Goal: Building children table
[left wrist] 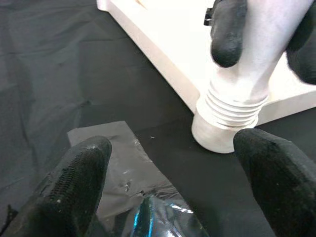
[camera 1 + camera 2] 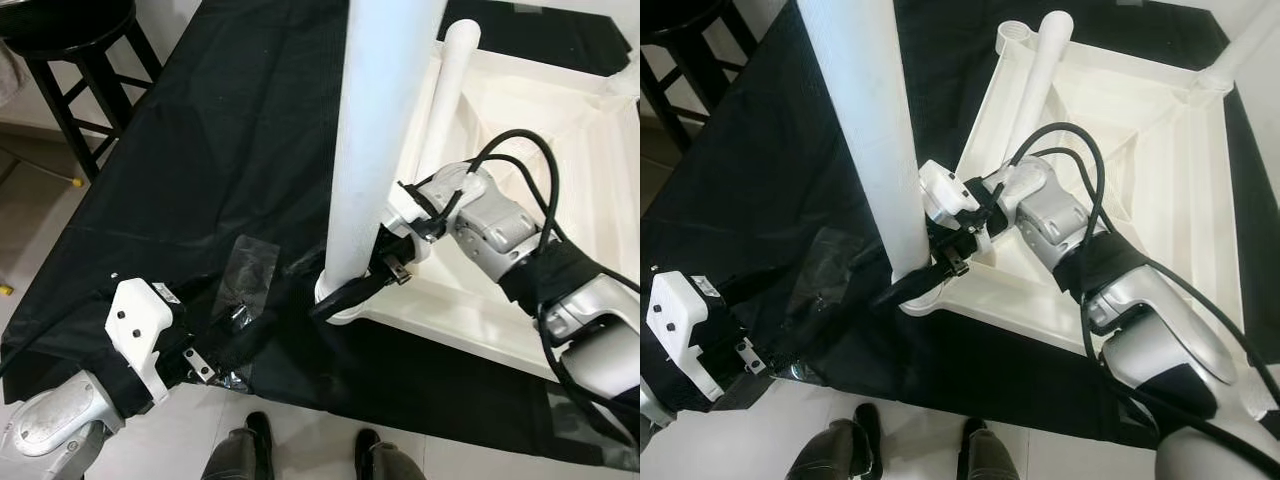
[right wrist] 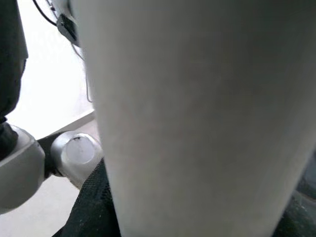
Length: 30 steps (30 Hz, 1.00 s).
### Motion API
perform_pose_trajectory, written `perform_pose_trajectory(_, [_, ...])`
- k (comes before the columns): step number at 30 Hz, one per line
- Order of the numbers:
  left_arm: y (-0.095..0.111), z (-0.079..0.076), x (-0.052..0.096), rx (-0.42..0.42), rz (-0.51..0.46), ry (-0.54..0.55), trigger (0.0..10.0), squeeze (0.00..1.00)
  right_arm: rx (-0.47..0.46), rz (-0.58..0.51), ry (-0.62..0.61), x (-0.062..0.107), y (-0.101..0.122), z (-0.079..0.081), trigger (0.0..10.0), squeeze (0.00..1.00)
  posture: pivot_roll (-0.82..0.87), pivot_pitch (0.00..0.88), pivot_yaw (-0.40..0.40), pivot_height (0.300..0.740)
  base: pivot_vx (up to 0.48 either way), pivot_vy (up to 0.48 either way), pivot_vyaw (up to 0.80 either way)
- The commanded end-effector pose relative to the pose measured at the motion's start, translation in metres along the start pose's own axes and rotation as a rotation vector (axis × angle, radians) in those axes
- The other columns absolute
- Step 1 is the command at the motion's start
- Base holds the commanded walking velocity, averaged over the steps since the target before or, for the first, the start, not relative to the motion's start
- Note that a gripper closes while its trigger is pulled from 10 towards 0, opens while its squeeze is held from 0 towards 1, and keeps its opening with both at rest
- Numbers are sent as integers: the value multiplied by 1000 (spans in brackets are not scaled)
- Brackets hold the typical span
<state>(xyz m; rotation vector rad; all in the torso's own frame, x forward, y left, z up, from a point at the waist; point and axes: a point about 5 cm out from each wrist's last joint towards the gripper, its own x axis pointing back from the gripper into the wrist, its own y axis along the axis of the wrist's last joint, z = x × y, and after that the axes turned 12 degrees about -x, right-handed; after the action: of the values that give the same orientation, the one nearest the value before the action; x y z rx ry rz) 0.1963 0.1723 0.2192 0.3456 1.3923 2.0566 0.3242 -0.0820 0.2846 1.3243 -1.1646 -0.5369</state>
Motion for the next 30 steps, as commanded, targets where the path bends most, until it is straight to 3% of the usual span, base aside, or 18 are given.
perform_pose_trajectory(1, [0,-5,1,21,-8,-12,10000,0,-77,39,16,-4,-24,5,10000,0,87,413,-49,740,0,0,0])
perform_pose_trajectory(15, [-1,-5,-1,22,-10,-21,10000,0,-182,-166,-76,9,-29,6,10000,0,75,409,-41,740,0,0,0])
perform_pose_trajectory(30, [-1,-4,-3,23,-15,-25,10000,0,-153,-80,-158,13,-35,15,10000,0,65,402,-36,740,0,0,0])
